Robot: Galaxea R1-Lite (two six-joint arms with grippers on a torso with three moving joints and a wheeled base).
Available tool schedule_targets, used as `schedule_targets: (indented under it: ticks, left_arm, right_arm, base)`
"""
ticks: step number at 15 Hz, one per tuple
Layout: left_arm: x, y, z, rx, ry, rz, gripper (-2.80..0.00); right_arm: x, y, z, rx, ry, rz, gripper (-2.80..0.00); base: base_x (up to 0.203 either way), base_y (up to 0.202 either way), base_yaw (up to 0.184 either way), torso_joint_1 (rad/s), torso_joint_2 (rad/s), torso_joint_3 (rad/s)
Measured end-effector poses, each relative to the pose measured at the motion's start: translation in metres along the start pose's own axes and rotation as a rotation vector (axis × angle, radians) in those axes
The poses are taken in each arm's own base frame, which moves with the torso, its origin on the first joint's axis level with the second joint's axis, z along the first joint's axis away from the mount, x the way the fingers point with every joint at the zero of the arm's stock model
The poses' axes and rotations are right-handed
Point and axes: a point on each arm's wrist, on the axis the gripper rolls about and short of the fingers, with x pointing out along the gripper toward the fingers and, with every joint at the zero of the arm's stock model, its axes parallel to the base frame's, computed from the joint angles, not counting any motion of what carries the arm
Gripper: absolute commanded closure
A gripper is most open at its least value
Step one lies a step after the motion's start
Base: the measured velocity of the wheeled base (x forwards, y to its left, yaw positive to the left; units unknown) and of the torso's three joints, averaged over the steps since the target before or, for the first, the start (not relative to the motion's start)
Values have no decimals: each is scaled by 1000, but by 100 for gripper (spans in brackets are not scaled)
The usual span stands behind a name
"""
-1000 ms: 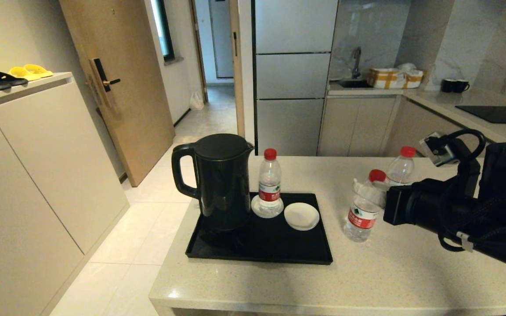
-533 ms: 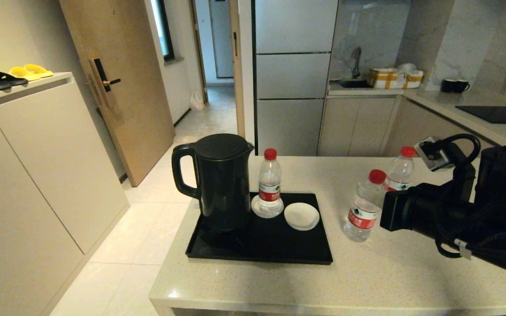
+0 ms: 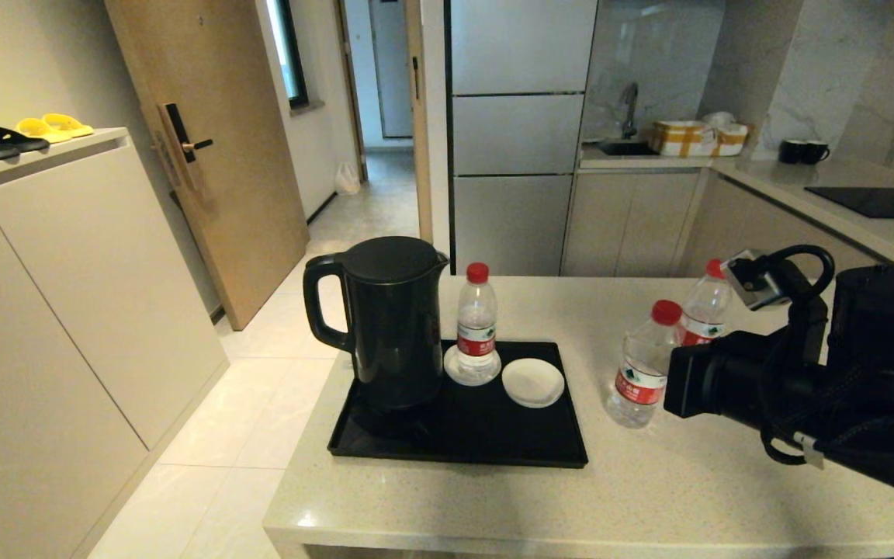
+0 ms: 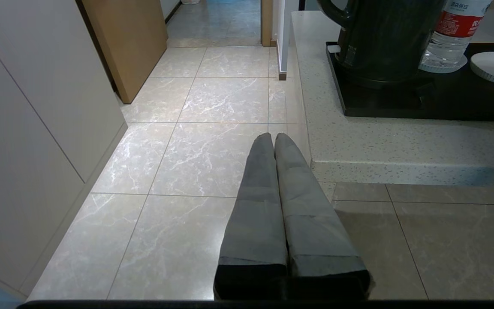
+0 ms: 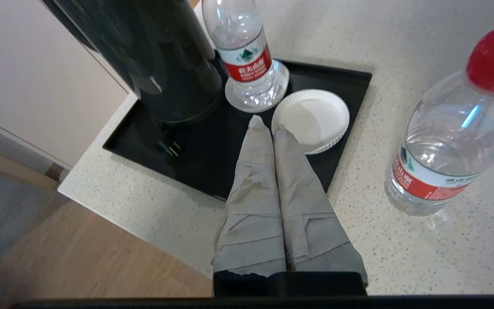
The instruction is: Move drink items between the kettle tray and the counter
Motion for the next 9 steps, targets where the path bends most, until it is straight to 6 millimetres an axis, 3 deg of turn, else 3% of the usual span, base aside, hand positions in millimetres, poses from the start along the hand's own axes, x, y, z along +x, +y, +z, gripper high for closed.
schedule_targets:
  ticks: [9]
  left_arm:
    - [0,0,0,0,0,1,0]
  right_arm:
    - [-9,13,-32,-140,97,58,0]
  base:
    - [0,0,0,0,0,0]
